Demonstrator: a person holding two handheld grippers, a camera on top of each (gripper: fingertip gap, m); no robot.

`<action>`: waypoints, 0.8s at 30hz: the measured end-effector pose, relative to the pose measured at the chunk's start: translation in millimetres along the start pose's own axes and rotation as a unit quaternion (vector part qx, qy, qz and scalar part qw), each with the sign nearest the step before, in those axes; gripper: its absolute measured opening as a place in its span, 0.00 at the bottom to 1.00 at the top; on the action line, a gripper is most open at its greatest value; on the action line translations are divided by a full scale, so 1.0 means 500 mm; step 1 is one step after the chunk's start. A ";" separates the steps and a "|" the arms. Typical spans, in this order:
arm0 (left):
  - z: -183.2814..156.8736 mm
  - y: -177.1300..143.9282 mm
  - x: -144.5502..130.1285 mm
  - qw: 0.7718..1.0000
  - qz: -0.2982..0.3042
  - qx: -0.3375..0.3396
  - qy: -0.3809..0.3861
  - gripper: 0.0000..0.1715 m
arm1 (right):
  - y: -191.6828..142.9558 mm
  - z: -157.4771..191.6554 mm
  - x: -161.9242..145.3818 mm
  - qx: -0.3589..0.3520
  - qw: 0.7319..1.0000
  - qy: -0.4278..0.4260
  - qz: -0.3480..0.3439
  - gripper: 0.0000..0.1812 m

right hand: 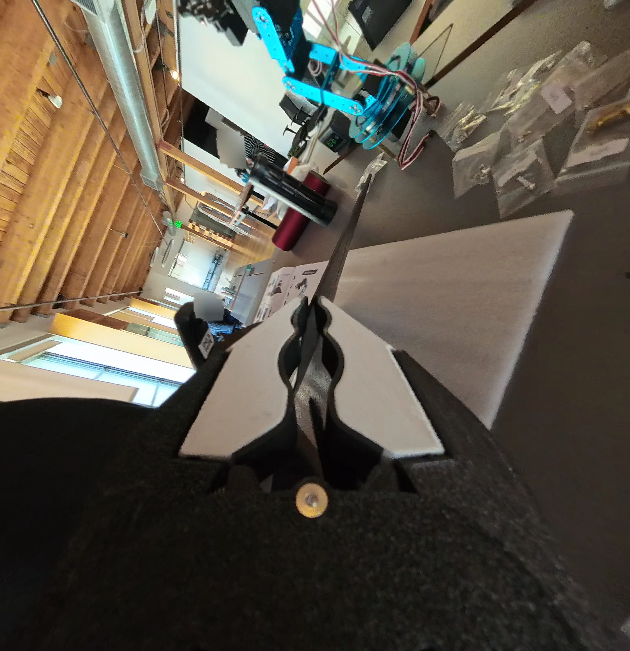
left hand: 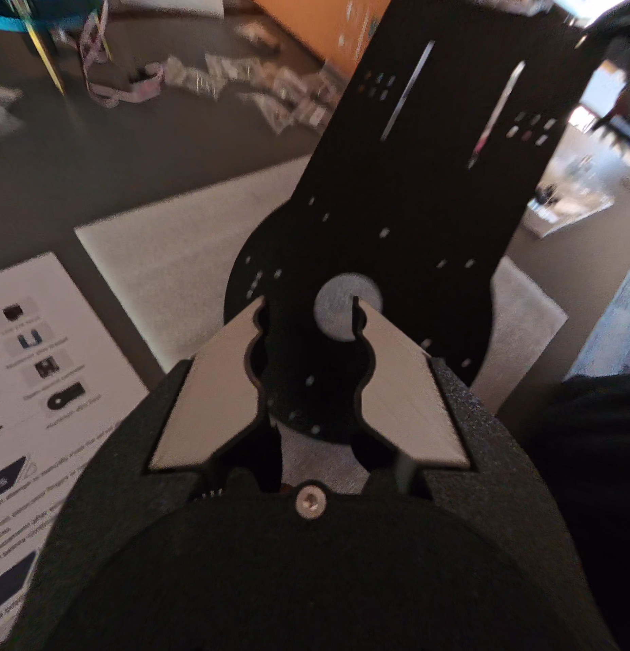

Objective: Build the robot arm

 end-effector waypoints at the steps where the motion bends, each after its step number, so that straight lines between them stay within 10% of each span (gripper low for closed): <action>1: -0.014 -0.009 0.020 1.000 -0.023 -0.004 0.004 0.29 | 0.004 0.015 0.002 -0.005 1.000 -0.006 0.005 0.01; 8: -0.191 0.004 0.132 0.972 -0.083 0.014 0.217 0.44 | 0.024 0.089 0.012 -0.026 0.999 -0.026 0.022 0.01; 15: -0.222 0.058 0.154 0.871 -0.087 0.260 0.407 0.05 | 0.060 0.177 0.027 -0.022 0.995 -0.096 0.032 0.02; 24: -0.160 -0.027 0.218 0.906 -0.111 0.271 0.306 0.00 | 0.097 0.169 0.123 0.094 0.976 -0.159 -0.115 0.27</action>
Point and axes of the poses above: each gripper's, where its closed fingertips meet, y out along the fingers, x out of its top, z = x × y across the jaws, the point moved 7 cm from there along -y, back along the fingers, and after that the axes turned 4 degrees about -y, right-handed, at the moved point
